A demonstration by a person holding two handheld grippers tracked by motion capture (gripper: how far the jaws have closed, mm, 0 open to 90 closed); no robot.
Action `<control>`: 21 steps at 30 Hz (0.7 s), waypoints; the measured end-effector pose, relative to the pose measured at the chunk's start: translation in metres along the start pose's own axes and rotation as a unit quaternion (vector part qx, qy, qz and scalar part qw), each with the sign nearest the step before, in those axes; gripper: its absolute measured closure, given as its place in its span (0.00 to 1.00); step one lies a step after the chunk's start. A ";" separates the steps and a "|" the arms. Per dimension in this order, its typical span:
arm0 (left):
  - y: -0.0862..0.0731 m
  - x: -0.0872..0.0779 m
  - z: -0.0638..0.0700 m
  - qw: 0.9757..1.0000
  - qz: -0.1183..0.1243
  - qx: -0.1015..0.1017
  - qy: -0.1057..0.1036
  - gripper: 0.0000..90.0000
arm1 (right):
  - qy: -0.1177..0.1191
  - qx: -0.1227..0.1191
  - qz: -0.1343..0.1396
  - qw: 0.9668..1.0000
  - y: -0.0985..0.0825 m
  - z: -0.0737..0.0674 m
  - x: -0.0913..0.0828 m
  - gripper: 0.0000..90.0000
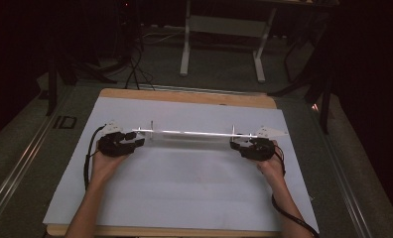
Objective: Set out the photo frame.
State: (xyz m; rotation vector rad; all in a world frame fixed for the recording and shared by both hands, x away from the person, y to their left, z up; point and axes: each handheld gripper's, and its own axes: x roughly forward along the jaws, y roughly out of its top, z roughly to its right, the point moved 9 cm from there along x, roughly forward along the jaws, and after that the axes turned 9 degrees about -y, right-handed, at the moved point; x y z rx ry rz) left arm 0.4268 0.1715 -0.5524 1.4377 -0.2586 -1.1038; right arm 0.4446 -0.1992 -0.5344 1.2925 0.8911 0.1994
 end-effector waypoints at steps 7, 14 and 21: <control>0.011 0.009 0.012 1.000 0.013 0.024 -0.011 0.40 | -0.002 0.001 0.002 1.000 0.001 0.001 0.000 0.55; 0.021 0.016 0.017 0.999 0.033 0.031 -0.017 0.40 | -0.005 0.003 0.003 1.000 0.002 0.001 0.001 0.55; 0.027 0.024 0.021 0.998 0.049 0.033 -0.022 0.40 | -0.010 0.006 0.004 1.000 0.003 0.002 0.001 0.55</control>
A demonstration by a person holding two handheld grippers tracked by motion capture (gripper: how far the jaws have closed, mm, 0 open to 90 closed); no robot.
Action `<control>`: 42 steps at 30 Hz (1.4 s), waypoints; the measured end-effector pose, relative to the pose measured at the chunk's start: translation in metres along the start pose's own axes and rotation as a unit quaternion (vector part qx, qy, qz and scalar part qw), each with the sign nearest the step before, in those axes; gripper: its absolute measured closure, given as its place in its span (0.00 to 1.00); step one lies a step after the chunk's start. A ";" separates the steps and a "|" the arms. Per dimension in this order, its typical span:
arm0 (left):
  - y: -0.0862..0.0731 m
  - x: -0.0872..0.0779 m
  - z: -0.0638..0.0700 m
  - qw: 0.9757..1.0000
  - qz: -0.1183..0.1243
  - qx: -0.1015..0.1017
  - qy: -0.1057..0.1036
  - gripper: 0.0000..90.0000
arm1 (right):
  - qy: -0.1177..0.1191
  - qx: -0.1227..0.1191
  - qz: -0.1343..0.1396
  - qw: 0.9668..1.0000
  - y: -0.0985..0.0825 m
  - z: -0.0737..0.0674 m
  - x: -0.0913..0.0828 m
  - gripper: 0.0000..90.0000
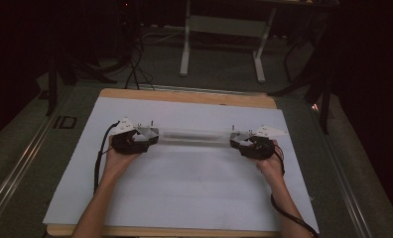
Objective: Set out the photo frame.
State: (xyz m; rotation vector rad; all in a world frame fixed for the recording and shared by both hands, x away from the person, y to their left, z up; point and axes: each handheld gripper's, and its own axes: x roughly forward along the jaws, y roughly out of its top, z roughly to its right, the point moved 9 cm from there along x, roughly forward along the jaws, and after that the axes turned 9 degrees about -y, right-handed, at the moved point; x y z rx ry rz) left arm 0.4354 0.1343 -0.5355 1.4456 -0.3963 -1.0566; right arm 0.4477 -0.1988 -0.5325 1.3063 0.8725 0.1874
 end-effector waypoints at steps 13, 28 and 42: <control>0.003 0.001 0.000 1.000 0.014 -0.001 0.009 0.45 | -0.014 0.010 0.009 1.000 0.003 0.002 0.001 0.55; 0.006 0.004 -0.005 0.999 0.022 0.000 0.033 0.47 | -0.035 0.012 0.016 0.999 0.007 0.005 0.004 0.56; 0.011 0.009 -0.010 0.998 0.027 -0.001 0.059 0.48 | -0.076 -0.018 0.019 0.997 0.012 0.009 0.009 0.59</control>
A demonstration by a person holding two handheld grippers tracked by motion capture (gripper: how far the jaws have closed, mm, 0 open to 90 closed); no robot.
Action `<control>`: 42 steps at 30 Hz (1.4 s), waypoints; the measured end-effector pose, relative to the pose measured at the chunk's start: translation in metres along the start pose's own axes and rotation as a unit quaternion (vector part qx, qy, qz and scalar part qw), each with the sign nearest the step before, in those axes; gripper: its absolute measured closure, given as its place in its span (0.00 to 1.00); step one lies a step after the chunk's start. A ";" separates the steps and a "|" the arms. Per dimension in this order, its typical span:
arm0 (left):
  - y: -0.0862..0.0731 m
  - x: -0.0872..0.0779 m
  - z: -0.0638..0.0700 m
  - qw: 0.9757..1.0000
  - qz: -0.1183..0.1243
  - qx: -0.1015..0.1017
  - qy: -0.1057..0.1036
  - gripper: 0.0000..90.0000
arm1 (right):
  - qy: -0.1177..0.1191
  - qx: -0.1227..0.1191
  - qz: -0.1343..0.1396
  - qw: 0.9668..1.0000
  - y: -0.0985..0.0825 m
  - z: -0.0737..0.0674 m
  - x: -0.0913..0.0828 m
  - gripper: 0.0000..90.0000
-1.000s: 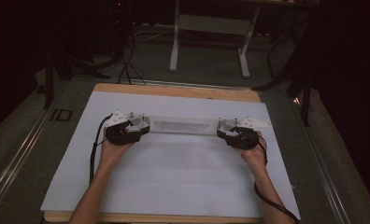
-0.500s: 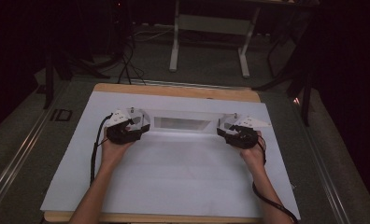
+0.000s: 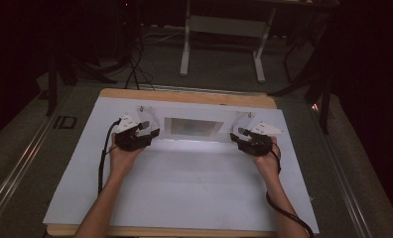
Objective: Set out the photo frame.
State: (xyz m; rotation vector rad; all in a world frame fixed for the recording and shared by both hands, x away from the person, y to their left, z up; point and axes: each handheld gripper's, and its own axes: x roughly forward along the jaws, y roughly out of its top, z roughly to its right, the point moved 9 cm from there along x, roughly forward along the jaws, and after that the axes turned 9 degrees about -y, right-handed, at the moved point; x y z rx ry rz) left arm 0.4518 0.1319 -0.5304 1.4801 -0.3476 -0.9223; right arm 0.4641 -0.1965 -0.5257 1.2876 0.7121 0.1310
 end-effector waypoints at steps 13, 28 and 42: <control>0.004 0.005 -0.004 1.000 -0.004 0.006 0.023 0.48 | -0.029 -0.016 -0.002 0.999 0.003 0.002 0.005 0.59; 0.005 0.005 -0.003 0.998 -0.024 0.023 0.045 0.48 | -0.038 -0.022 -0.006 0.999 0.005 0.000 0.004 0.60; 0.007 0.003 0.000 0.998 -0.026 0.020 0.044 0.48 | -0.034 -0.015 -0.005 0.999 0.008 -0.002 -0.002 0.60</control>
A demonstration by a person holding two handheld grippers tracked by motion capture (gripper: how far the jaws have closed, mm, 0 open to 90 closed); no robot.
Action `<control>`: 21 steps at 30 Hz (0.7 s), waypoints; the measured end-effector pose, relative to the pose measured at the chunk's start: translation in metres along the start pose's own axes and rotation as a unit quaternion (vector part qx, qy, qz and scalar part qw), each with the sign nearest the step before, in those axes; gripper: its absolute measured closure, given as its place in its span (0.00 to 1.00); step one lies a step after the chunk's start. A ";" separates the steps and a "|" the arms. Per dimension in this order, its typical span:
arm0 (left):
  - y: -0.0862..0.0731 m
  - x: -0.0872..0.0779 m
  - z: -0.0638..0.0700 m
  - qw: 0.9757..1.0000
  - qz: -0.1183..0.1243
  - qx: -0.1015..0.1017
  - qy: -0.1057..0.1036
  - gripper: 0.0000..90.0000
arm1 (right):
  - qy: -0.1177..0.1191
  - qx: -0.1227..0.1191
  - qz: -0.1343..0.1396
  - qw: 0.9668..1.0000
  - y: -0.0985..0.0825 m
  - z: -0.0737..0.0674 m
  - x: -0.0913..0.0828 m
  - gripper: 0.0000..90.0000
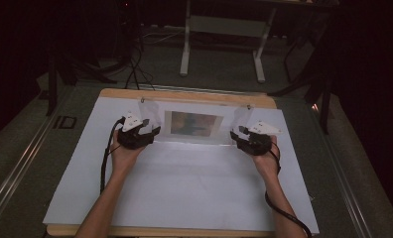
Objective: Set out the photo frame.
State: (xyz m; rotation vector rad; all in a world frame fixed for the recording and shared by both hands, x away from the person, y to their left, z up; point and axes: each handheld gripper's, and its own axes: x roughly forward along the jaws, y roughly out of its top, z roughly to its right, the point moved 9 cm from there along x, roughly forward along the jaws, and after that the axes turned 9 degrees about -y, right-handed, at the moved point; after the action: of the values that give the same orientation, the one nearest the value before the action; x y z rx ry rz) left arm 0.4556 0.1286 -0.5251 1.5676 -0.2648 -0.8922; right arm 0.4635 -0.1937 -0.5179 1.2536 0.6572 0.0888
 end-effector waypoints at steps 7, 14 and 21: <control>0.004 -0.002 0.002 1.000 -0.002 0.004 0.003 0.48 | 0.003 0.005 0.000 1.000 0.001 0.000 -0.002 0.60; 0.006 -0.003 0.004 1.000 -0.004 0.004 0.003 0.48 | 0.005 0.010 -0.003 1.000 0.001 0.001 -0.004 0.60; 0.008 -0.006 0.006 1.000 -0.005 -0.001 0.000 0.48 | 0.007 0.013 -0.004 1.000 0.003 0.001 -0.007 0.60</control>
State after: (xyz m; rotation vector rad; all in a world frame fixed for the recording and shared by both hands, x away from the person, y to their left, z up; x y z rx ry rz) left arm 0.4495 0.1262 -0.5152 1.5693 -0.2564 -0.9002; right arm 0.4588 -0.1962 -0.5123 1.2757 0.6778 0.0831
